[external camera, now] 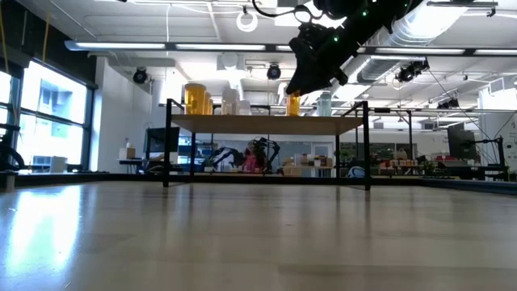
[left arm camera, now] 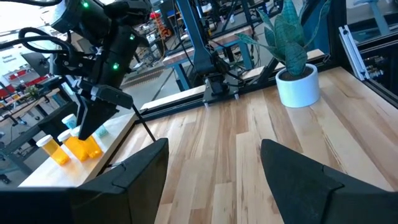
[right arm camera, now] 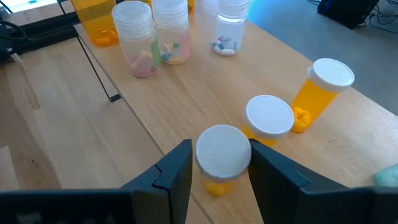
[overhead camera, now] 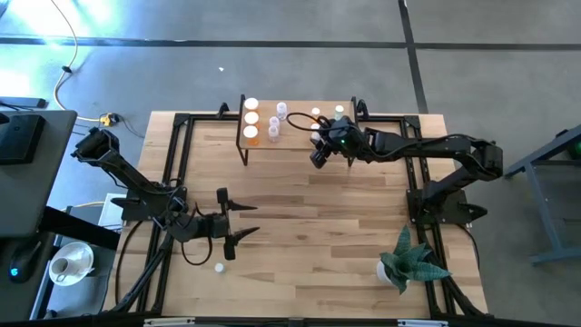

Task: Pick and place medicine bottles onto shelf by color
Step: Put the small orange pill bottle on the shelf aligned with the other small orange pill bottle, then adjust the transparent pill bottle on the shelf

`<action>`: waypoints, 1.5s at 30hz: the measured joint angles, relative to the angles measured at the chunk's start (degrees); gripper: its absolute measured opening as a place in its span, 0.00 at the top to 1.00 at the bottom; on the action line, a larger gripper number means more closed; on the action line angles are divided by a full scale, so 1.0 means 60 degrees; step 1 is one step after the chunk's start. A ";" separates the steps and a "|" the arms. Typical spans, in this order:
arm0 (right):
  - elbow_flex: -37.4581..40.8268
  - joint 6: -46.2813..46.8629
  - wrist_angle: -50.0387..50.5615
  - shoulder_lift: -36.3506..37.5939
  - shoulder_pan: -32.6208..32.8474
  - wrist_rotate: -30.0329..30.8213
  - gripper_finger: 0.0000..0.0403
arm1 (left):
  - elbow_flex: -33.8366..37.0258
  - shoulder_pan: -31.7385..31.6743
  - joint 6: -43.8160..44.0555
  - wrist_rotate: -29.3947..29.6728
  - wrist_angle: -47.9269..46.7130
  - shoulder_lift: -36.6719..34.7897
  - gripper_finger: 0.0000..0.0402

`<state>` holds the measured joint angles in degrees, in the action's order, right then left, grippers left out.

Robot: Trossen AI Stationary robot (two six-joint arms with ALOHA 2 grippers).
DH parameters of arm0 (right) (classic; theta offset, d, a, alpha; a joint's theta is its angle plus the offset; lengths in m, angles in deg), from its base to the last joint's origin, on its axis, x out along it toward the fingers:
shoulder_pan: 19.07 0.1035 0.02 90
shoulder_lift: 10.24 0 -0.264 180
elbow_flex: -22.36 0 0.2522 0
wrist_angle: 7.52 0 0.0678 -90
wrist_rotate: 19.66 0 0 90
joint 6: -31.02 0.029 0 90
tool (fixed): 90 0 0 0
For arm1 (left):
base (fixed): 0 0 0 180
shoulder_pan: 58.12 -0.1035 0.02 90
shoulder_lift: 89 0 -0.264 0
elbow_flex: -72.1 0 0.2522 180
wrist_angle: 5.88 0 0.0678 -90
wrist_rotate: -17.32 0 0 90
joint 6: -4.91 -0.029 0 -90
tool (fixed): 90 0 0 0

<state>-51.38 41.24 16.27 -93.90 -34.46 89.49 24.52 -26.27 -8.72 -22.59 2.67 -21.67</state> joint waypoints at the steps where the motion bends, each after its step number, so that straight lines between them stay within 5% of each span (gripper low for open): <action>1: 0.0000 -0.0004 -0.0017 0.0000 0.0002 0.0051 0.64 | -0.0001 0.0000 0.0000 0.0000 0.0000 0.0000 0.39; 22: -0.1323 -0.0012 0.1049 0.0006 0.0011 0.0275 0.62 | -0.0004 -0.0004 0.0000 0.0000 -0.0044 0.0000 0.39; 35: -0.1934 0.0300 0.0605 0.0007 0.0308 -0.1383 0.62 | -0.0004 -0.0292 0.0807 -0.0039 -0.0874 -0.0007 0.39; 45: -0.3894 -0.0286 0.0671 -0.0261 0.0302 -0.1367 0.62 | 0.0000 -0.2485 0.2229 -0.2402 -0.3098 -0.1022 0.39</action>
<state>-74.75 39.52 20.30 -95.46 -32.65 81.29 24.52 -41.17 4.66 -37.01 -15.92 -27.80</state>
